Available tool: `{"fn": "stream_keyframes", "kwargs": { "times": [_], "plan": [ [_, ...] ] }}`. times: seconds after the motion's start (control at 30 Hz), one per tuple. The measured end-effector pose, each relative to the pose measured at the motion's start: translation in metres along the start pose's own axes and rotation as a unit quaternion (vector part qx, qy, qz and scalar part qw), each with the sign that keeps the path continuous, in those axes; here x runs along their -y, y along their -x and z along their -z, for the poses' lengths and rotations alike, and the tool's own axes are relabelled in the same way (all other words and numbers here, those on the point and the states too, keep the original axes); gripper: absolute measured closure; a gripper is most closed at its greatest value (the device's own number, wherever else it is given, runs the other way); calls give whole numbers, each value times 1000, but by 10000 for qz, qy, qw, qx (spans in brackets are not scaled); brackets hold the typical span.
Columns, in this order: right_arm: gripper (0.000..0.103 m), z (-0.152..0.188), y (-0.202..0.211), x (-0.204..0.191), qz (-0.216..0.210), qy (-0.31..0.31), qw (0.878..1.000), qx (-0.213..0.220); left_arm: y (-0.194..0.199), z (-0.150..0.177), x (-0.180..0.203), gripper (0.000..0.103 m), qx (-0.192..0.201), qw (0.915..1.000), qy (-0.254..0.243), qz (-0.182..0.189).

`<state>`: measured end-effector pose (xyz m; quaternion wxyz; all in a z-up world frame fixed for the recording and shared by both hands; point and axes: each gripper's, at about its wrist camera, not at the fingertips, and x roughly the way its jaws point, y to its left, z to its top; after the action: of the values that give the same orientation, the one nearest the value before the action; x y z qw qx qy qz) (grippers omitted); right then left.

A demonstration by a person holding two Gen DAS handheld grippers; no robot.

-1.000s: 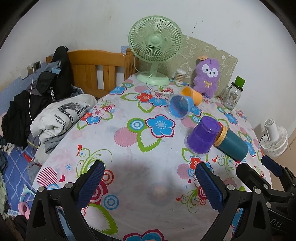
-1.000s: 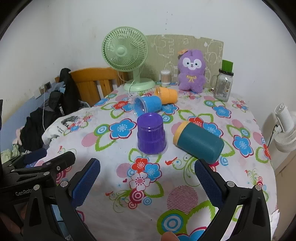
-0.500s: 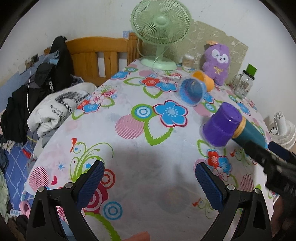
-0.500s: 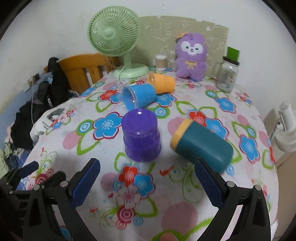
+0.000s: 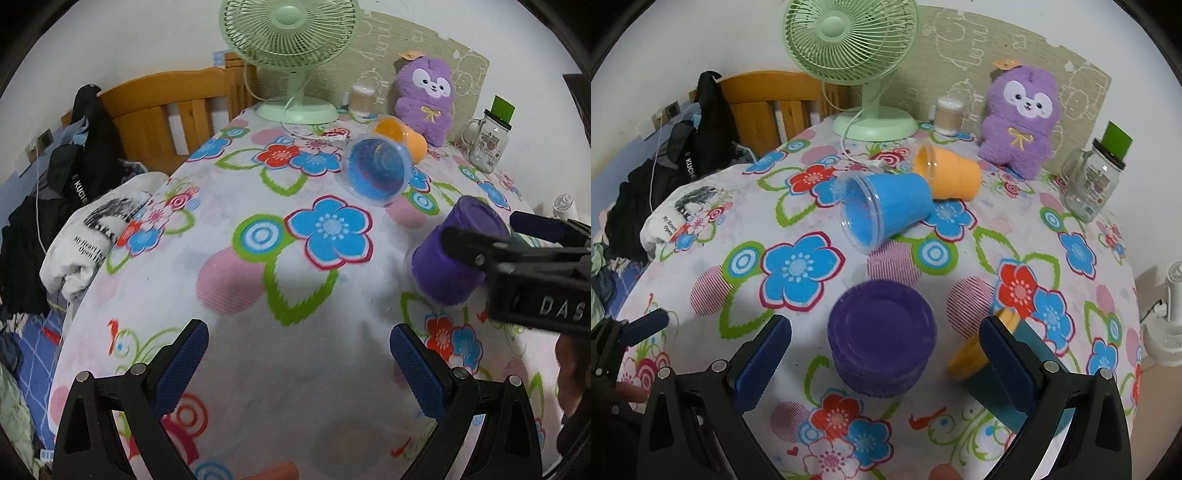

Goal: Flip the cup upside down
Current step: 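Move the right tool onto the upside-down purple cup and close on it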

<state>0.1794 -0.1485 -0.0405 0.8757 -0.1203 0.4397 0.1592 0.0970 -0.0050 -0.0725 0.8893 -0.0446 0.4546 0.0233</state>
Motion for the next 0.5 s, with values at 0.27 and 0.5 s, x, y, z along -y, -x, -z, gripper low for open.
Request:
{"fn": "stream_keyframes", "kwargs": {
  "times": [0.27,0.5],
  "plan": [
    [16,-4,-16,10,-79,-131,9997,-199,-17,-16,7,3,-82,9999,-86,28],
    [45,-5,-19,12,-230,-213,9993,-220,-26,-19,12,3,-164,9998,-142,39]
  ]
}}
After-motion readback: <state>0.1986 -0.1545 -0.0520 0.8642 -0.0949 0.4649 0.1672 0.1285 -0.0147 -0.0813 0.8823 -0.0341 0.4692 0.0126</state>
